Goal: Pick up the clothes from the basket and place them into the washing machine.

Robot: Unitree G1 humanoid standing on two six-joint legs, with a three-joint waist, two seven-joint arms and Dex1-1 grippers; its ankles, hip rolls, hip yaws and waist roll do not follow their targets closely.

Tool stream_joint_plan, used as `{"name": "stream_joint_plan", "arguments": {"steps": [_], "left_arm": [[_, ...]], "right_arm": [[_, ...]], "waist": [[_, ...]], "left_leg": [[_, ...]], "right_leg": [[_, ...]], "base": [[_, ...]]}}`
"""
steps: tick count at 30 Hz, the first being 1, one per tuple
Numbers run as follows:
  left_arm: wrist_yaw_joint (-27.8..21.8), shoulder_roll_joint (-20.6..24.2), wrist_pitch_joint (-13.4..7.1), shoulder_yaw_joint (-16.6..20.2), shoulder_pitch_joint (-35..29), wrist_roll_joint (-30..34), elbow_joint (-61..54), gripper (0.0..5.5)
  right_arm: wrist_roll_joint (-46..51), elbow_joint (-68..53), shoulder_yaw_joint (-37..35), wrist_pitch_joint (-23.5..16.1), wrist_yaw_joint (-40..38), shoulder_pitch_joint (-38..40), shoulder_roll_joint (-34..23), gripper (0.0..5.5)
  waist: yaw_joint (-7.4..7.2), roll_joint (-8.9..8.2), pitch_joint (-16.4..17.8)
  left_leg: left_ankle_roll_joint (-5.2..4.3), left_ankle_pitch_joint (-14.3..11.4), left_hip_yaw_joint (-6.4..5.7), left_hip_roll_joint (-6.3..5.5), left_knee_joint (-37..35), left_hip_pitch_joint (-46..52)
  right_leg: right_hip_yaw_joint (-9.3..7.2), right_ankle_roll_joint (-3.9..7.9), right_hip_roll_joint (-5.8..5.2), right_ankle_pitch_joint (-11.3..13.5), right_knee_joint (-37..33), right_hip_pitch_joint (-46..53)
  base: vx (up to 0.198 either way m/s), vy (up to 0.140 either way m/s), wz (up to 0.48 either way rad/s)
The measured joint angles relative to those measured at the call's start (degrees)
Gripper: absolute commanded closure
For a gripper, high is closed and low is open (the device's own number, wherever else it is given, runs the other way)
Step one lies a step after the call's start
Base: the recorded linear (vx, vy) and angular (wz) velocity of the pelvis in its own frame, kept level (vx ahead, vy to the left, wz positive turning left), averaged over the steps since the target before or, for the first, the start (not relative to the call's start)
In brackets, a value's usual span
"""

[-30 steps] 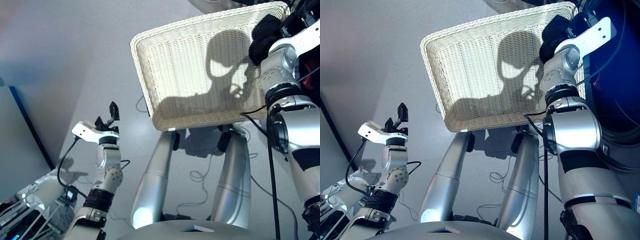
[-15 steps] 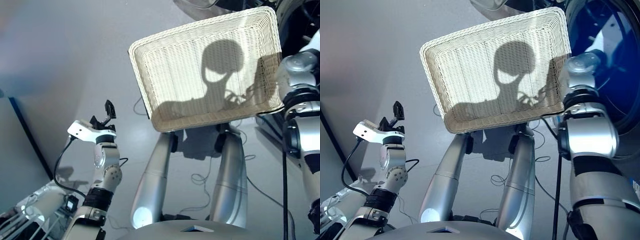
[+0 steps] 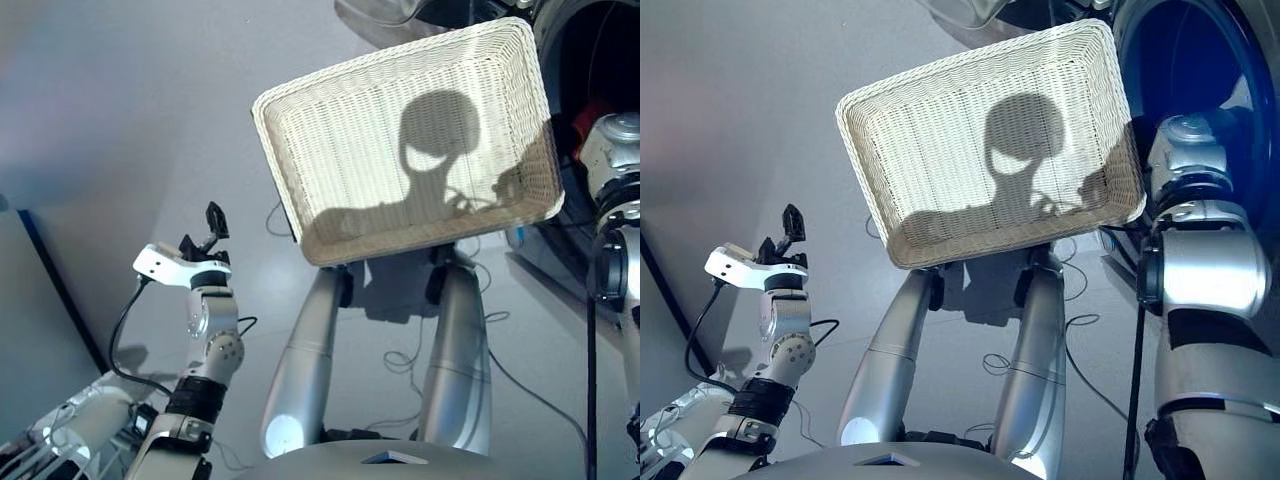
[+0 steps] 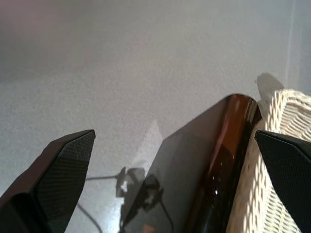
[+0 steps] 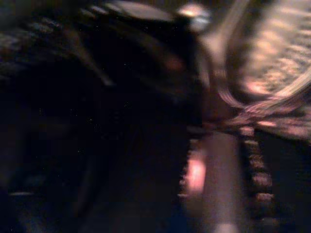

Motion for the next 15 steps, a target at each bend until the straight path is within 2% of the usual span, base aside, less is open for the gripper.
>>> {"name": "stream_joint_plan", "arguments": {"steps": [2, 3, 5, 7, 10, 14, 15], "left_arm": [[-0.2, 0.0, 0.0, 0.2, 0.1, -0.1, 0.1, 0.00], [-0.8, 0.0, 0.0, 0.2, 0.1, -0.7, 0.1, 0.00], [-2.0, 0.1, 0.1, 0.5, 0.5, -1.5, 0.2, 0.00], [-2.7, 0.1, 0.3, 0.8, 0.6, -2.3, 0.8, 0.00], [-4.0, 0.0, 0.5, 1.2, 0.6, -3.4, 1.5, 0.00], [-5.2, -0.1, 0.6, 1.3, 0.7, -3.9, 2.5, 0.00], [-5.5, -0.1, 0.6, 1.3, 0.7, -4.4, 2.7, 0.00]], "right_arm": [[2.7, -8.6, 0.6, -4.8, 4.9, 4.8, 1.1, 0.00], [7.2, -11.4, 0.2, -8.6, 9.4, 7.3, 1.4, 0.00], [17.8, -11.2, -1.0, -13.7, 17.7, 10.1, 2.1, 0.00], [27.1, -9.3, -2.7, -16.8, 23.1, 10.0, 3.5, 0.00], [36.7, -8.8, -3.7, -19.4, 29.6, 10.0, 5.1, 0.00], [43.4, -7.1, -3.6, -19.5, 35.9, 10.1, 6.0, 0.00], [44.1, -7.0, -3.5, -19.5, 36.8, 10.1, 6.5, 0.00]], "waist": [[-0.40, 0.00, 0.0], [-0.23, -0.01, 0.0], [-0.02, -0.01, 0.0], [-0.43, -0.01, 0.0], [-0.98, -0.01, 0.0], [-0.90, -0.03, 0.0], [-0.88, -0.03, 0.0]], "left_leg": [[-0.15, -0.1, 0.05, 0.15, 0.0, 0.0], [-0.10, -0.1, -0.05, 0.26, 0.0, 0.0], [-0.26, 0.0, -0.21, 0.44, 0.0, 0.2], [-0.25, 0.0, -0.15, 0.42, 0.1, 0.3], [-0.27, 0.0, -0.23, 0.44, 0.3, 0.5], [-0.14, -0.2, -0.53, 0.46, 0.2, 2.3], [-0.41, -0.4, -0.62, 0.48, 0.0, 2.7]], "right_leg": [[-0.14, 0.00, 0.46, 0.0, -0.2, 0.1], [-0.30, -0.01, 0.58, 0.0, -0.4, 0.3], [-0.59, -0.04, 0.70, 0.0, -0.7, 0.7], [-0.56, -0.02, 0.69, 0.0, -0.6, 0.9], [-0.65, -0.01, 0.69, 0.0, -0.4, 1.1], [-0.83, -0.07, 0.67, -0.1, -0.4, 3.0], [-0.81, -0.15, 0.66, -0.2, -0.7, 3.5]], "base": [[0.000, 0.000, 0.000], [0.000, 0.000, 0.000], [0.000, 0.000, 0.000], [0.000, 0.000, 0.000], [0.000, 0.000, 0.000], [0.000, 0.000, 0.000], [0.000, 0.000, 0.000]]}}
